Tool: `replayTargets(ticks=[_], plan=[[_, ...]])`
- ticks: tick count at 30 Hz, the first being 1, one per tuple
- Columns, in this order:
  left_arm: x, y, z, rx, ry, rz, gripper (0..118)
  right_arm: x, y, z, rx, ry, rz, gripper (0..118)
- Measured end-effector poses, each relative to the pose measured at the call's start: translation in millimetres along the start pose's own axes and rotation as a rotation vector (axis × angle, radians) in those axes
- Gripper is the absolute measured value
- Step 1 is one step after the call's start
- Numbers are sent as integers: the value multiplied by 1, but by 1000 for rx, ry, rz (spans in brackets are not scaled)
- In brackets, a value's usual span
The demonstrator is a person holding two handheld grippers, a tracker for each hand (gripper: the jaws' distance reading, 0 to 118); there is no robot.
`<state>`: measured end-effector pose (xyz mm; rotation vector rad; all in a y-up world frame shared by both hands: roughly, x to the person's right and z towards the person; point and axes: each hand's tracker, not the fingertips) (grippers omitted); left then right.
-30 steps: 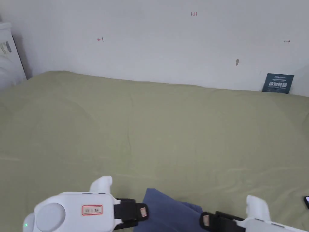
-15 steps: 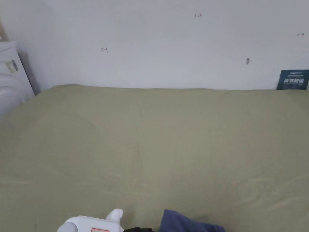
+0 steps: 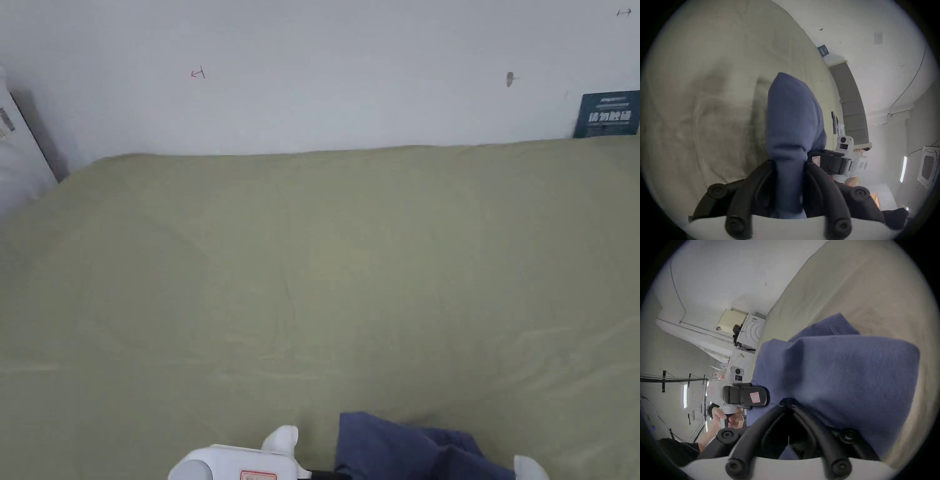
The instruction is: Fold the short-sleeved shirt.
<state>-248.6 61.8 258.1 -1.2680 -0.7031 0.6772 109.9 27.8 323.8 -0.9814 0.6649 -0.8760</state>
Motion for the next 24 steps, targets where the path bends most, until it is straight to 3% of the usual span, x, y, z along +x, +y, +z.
replayTargets(ticks=[5, 10, 18, 24], plan=[[-9, 8, 22, 22, -37, 25, 23, -9, -1, 3, 43, 16, -14, 0], [-48, 38, 123, 149, 17, 24, 23, -26, 5, 8, 67, 15, 34, 0], [-138, 103, 313, 255, 352, 88, 24, -46, 6, 7, 78, -25, 85, 0], [-201, 121, 373, 239, 711, 217, 24, -46, -6, 15, 44, -123, 101, 0]])
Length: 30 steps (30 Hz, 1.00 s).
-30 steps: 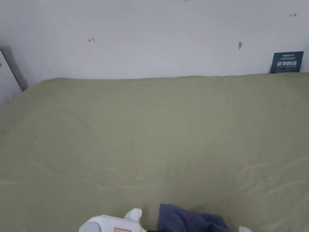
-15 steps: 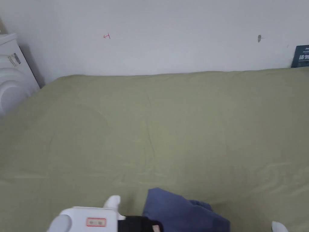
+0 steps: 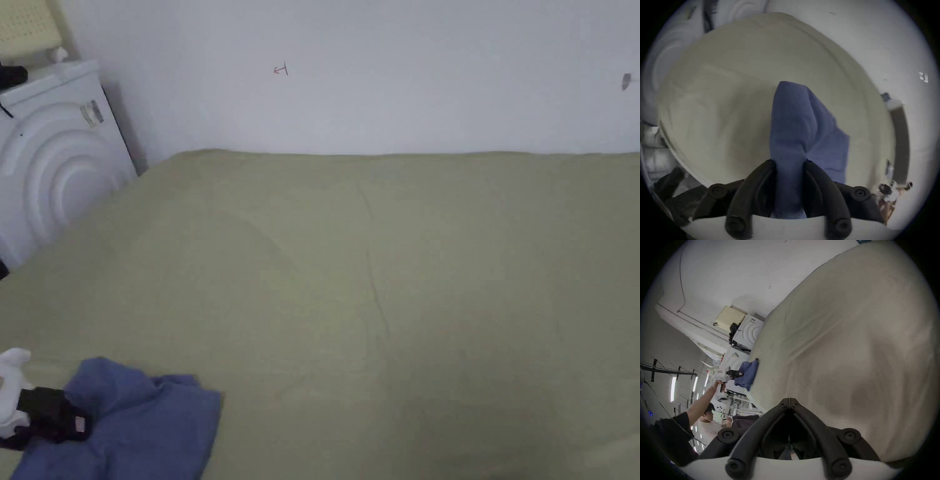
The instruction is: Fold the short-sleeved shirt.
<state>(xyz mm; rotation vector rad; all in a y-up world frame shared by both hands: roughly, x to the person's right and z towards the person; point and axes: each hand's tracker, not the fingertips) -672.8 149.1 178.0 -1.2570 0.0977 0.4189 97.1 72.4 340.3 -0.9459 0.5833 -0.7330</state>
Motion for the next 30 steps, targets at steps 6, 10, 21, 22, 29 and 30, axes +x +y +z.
replayTargets(ticks=[6, 10, 21, 22, 29, 30], plan=[[-5, -25, -5, 12, 231, -14, 84, -3, -5, 30, 16, -85, -6, 0], [5, -39, 49, 106, 169, 17, 84, -16, 4, 61, 90, -81, 43, 0], [247, -203, 172, 641, -139, -441, 14, -92, 49, 153, 320, -270, 368, 0], [271, -219, 168, 658, -181, -453, 2, -93, 53, 158, 344, -309, 386, 0], [391, -287, 131, 872, -75, -539, 0, -130, 41, 168, 558, -634, 591, 0], [396, -293, 134, 933, -117, -525, 0, -132, 41, 168, 579, -629, 593, 0]])
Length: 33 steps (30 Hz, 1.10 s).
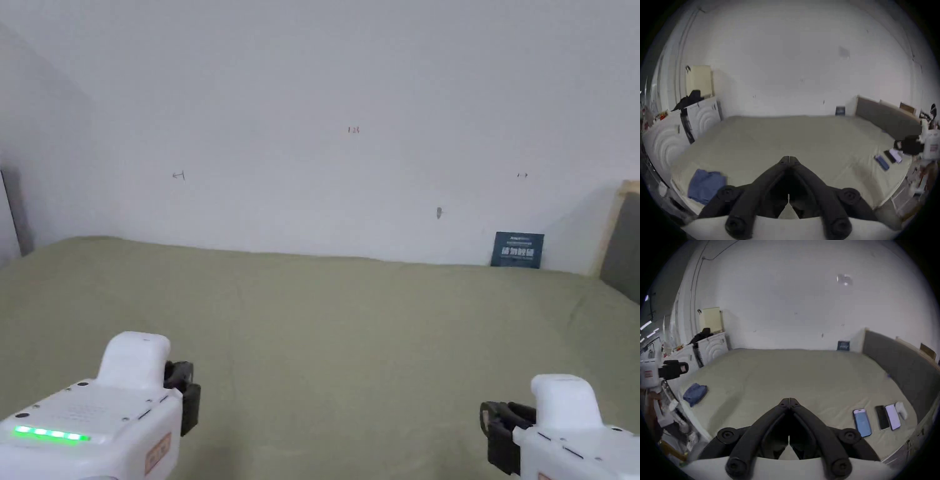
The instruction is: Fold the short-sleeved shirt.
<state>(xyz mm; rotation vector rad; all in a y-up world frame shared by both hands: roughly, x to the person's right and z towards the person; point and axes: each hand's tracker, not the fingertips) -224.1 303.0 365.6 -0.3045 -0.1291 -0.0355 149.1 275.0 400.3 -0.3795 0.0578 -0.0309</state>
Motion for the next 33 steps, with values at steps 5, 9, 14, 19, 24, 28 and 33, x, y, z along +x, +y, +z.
replayTargets(ticks=[5, 9, 14, 19, 24, 28, 33], plan=[[26, 22, -2, 45, 4, -33, 0, -5, 17, 3, 73, -179, 61, 0], [32, 22, -3, 89, 47, -74, 33, -5, 30, -1, 137, -251, 67, 99], [20, 6, -10, 85, 44, 100, 118, -9, 45, -12, 153, -265, 37, 117], [18, 0, -8, 67, 59, 108, 118, -4, 18, 1, 159, -263, 26, 117], [25, 5, -5, 78, 67, 83, 118, -6, 13, 9, 185, -274, 21, 118], [30, 8, -1, 115, 55, 63, 118, -5, 11, 14, 270, -238, -6, 118], [38, 4, -5, 104, 58, 49, 118, -11, 10, 20, 330, -190, -1, 118]])
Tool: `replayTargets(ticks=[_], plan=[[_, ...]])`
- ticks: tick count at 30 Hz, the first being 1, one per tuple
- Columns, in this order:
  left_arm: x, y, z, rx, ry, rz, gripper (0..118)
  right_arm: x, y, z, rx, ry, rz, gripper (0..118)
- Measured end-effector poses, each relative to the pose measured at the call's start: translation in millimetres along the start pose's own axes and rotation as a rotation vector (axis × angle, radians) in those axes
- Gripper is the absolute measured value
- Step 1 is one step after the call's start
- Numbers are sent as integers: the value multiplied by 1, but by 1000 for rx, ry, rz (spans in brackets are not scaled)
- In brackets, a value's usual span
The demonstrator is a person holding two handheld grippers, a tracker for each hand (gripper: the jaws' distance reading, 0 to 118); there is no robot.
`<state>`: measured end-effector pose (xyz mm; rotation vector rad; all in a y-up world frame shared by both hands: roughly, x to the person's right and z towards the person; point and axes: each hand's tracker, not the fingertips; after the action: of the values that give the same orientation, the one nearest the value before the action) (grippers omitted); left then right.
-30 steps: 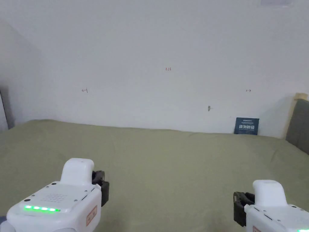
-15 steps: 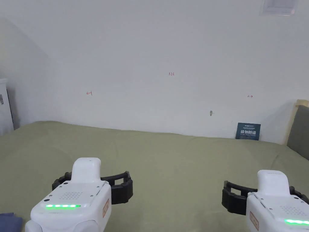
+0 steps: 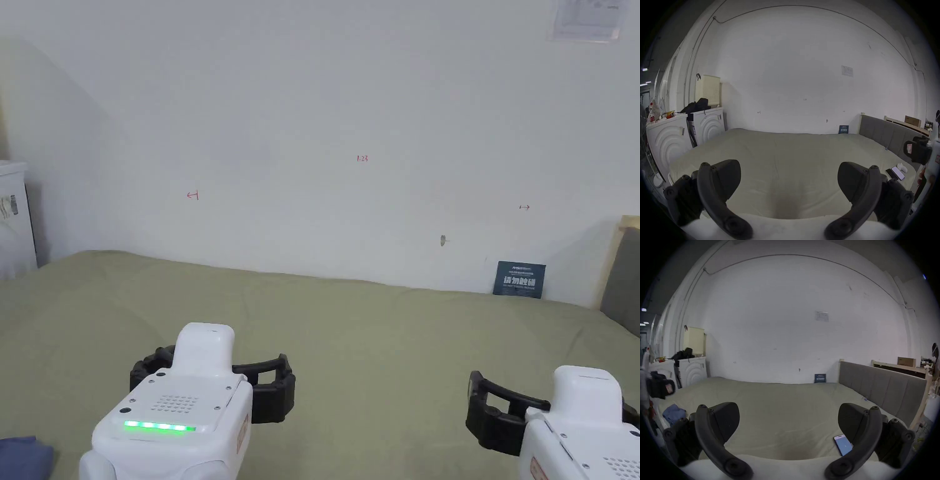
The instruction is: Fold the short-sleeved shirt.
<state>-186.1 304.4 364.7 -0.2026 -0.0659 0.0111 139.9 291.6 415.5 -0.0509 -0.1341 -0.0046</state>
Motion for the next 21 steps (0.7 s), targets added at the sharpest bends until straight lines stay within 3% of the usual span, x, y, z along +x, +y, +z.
replayTargets(ticks=[2, 4, 10, 21], plan=[[0, -2, -1, -14, -5, 2, 118, 1, 0, 0, -9, 42, -14, 118], [2, -5, -4, -18, -10, 7, 118, 0, -1, 1, 1, 18, -20, 118], [-1, -10, -15, -35, -9, 60, 118, -3, -7, -20, -134, -162, -24, 118], [2, -9, -23, -68, -13, 39, 118, -1, -9, -21, -115, -78, -19, 118]])
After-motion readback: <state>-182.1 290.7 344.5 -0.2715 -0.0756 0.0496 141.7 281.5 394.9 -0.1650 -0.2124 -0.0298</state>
